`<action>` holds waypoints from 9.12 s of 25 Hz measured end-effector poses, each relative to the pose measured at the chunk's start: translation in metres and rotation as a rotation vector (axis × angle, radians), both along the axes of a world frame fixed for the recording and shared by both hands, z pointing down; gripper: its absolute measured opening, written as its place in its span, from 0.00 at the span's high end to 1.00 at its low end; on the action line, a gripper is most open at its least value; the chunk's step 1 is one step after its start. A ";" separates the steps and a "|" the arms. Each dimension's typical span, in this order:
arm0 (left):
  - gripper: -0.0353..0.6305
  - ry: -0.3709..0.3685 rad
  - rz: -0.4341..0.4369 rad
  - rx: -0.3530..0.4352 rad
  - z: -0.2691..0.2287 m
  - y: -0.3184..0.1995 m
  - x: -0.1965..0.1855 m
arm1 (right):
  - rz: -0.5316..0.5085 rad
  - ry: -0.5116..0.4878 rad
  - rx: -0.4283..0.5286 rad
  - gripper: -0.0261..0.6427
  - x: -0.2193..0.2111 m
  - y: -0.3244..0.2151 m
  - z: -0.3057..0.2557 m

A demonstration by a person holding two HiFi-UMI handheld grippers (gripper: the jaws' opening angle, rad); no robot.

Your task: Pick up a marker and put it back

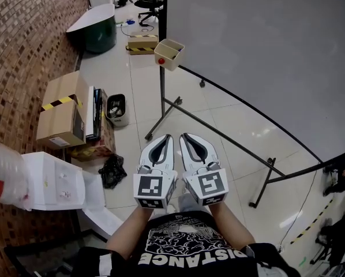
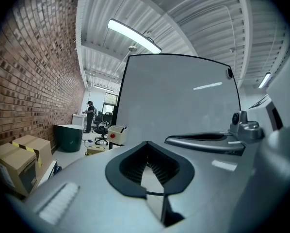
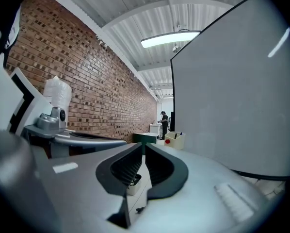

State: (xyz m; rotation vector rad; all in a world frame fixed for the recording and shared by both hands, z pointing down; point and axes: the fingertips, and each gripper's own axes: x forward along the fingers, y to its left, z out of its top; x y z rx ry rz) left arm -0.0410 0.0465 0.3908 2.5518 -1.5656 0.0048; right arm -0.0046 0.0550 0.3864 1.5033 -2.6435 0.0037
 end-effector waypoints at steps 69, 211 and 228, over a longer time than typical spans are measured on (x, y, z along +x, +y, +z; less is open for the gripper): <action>0.94 -0.013 -0.171 -0.020 0.003 -0.301 -0.017 | -0.068 0.145 -0.066 0.89 -0.007 -0.404 0.058; 0.94 -0.007 -0.215 0.013 -0.007 -0.311 -0.031 | -0.056 0.220 -0.042 0.91 -0.002 -0.404 0.054; 0.94 -0.011 -0.156 0.039 -0.015 -0.285 -0.016 | -0.011 0.127 0.063 0.91 0.013 -0.348 -0.003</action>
